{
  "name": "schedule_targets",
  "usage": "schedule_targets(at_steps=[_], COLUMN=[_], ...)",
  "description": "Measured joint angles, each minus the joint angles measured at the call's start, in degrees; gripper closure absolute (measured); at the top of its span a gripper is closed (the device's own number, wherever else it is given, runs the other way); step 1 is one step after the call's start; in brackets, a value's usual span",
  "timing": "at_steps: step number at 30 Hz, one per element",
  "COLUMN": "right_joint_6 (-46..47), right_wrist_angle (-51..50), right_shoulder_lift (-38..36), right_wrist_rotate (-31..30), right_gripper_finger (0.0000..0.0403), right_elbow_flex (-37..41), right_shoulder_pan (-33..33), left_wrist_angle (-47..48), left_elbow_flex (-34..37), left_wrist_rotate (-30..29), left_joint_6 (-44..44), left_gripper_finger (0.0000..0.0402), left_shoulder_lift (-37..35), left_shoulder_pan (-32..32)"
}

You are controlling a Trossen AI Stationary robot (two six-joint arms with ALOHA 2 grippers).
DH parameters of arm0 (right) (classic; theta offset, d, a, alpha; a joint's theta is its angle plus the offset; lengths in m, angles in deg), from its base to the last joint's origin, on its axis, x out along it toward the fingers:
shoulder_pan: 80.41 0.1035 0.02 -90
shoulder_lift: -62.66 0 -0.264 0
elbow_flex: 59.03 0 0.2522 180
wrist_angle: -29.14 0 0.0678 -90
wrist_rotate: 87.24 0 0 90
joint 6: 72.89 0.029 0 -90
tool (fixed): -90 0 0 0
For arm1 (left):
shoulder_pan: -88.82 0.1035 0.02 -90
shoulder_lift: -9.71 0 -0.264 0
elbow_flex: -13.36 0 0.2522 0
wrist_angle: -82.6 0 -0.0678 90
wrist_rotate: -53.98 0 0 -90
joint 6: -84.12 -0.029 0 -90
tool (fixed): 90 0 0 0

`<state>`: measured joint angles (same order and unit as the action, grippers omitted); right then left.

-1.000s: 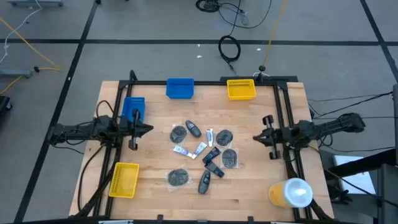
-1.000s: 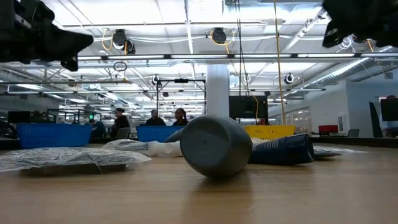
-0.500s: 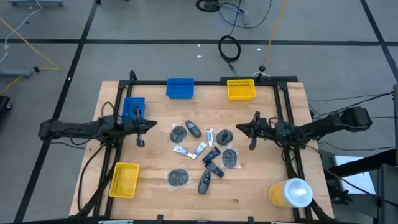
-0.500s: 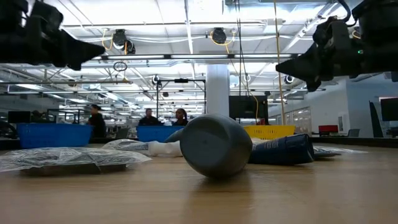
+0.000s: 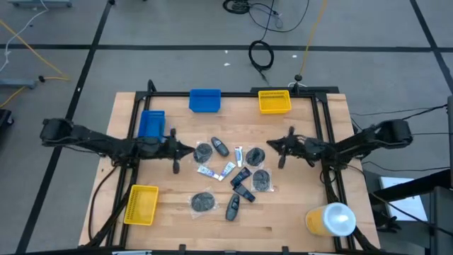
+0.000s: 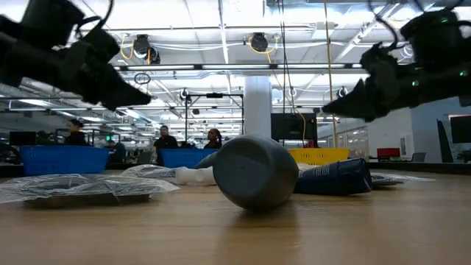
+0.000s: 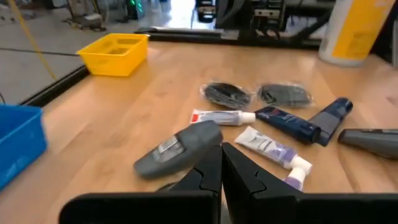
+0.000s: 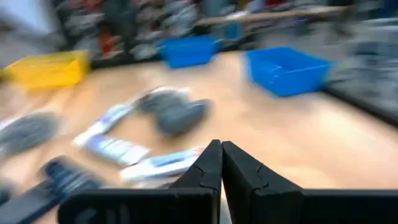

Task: Pick & Place Travel size toiletries
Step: Put the white toothpaste into the left blue bin

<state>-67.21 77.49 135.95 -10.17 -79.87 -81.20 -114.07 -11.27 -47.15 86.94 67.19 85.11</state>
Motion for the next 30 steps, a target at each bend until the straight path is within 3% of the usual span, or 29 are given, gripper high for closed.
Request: schedule_targets(at_steps=[3, 10, 13, 17, 23, 26, 30], right_joint_6=[-3.4, -3.4, -3.3, -2.0, -0.9, -0.8, -0.8], right_wrist_angle=[1.5, 1.1, 1.3, 2.0, 3.8, 4.6, 5.1], right_shoulder_lift=[7.6, 20.9, 24.5, 27.6, 29.7, 30.1, 30.1], right_wrist_rotate=[6.8, 10.1, 13.3, 13.2, 13.1, 13.1, 13.0], right_gripper_finger=[0.0403, 0.0403, 0.0403, 0.0403, 0.0403, 0.0403, 0.0403], right_elbow_flex=[-4.8, -12.1, -13.9, -14.4, -14.5, -14.5, -14.5], right_shoulder_pan=[0.2, 2.6, 3.6, 5.0, 5.8, 5.8, 5.8], left_wrist_angle=[4.9, 15.4, 15.3, 15.5, 15.7, 15.9, 16.1], left_elbow_flex=[-6.5, -18.4, -21.5, -24.9, -26.8, -26.8, -26.9], left_wrist_rotate=[0.0, 1.7, 4.8, 8.1, 8.1, 8.1, 8.2], left_joint_6=[-2.3, -3.0, -4.4, -5.6, -4.7, -3.0, -0.7], left_gripper_finger=[0.0394, 0.0376, 0.0335, 0.0261, 0.0179, 0.0172, 0.0196], left_shoulder_lift=[7.1, 20.7, 25.5, 31.6, 38.8, 40.9, 42.1], left_shoulder_pan=[-1.0, -3.2, -4.5, -6.1, -7.1, -7.1, -7.1])
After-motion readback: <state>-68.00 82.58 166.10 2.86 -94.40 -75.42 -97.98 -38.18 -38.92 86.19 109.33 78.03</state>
